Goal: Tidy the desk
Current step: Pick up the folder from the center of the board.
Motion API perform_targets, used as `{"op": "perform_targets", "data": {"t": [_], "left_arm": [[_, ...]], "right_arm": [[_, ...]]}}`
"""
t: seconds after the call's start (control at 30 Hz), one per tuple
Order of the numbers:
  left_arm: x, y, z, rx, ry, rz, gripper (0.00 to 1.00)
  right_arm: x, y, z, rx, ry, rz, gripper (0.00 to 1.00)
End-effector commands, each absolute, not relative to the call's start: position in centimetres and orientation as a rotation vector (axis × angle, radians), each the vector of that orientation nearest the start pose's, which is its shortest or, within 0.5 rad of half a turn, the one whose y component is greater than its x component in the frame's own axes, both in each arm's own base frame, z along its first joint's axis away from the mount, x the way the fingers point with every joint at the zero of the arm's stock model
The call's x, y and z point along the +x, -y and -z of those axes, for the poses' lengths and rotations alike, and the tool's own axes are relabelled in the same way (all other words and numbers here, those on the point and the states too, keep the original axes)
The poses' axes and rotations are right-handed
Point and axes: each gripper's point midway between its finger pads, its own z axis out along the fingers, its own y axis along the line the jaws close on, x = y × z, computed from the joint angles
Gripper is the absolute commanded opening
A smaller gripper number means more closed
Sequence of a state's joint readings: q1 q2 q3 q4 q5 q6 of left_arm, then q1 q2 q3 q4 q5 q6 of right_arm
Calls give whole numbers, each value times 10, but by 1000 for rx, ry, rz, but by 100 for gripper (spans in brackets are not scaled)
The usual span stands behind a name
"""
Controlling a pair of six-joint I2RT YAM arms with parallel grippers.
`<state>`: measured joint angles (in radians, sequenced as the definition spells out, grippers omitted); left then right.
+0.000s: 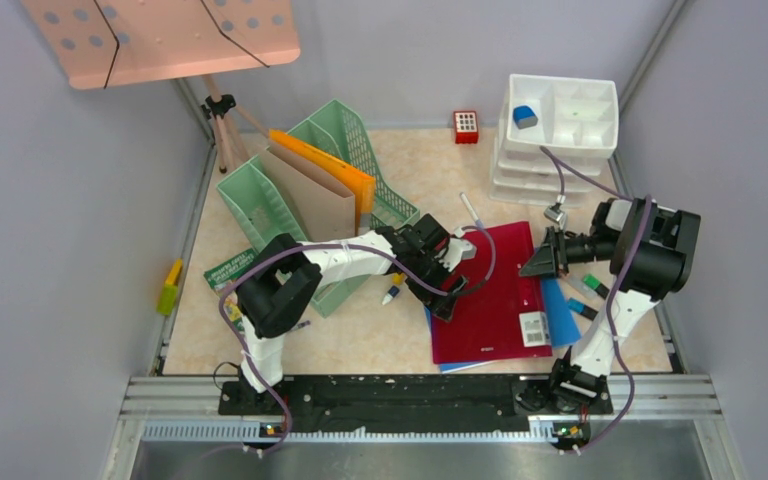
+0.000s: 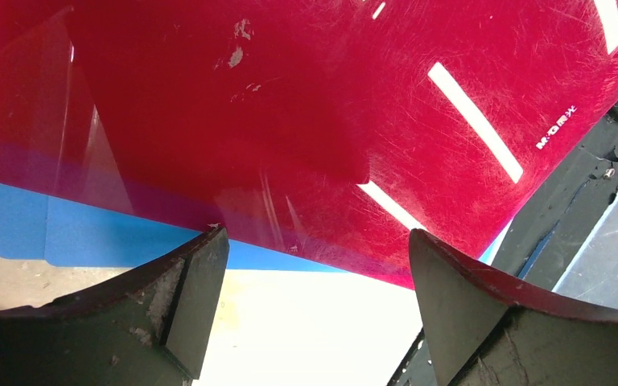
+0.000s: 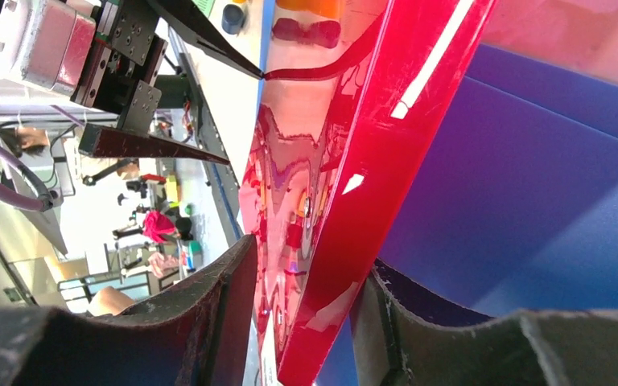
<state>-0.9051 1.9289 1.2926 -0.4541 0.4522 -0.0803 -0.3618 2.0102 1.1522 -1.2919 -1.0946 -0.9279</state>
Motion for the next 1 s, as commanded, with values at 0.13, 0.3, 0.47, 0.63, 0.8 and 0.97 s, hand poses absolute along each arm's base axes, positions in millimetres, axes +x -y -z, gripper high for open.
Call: {"op": "perform_targets", "data": {"t": [0.13, 0.3, 0.47, 0.63, 0.8, 0.97], "left_arm": [[201, 375, -36, 1290, -2460, 829, 88], [203, 375, -39, 1297, -2443, 822, 88], [202, 373, -40, 1297, -2437, 819, 88], [203, 374, -41, 1300, -2433, 819, 88], [203, 374, -41, 1303, -2431, 815, 88], [206, 373, -45, 1304, -2418, 799, 88]], "right_arm": [[257, -55, -78, -367, -2389, -1568, 43], [255, -59, -81, -404, -2381, -1570, 43], [250, -67, -86, -475, -2372, -1578, 43], [248, -69, -87, -501, -2378, -1574, 43], [249, -69, -89, -489, -2389, -1572, 37], [250, -71, -97, -467, -2375, -1593, 20]]}}
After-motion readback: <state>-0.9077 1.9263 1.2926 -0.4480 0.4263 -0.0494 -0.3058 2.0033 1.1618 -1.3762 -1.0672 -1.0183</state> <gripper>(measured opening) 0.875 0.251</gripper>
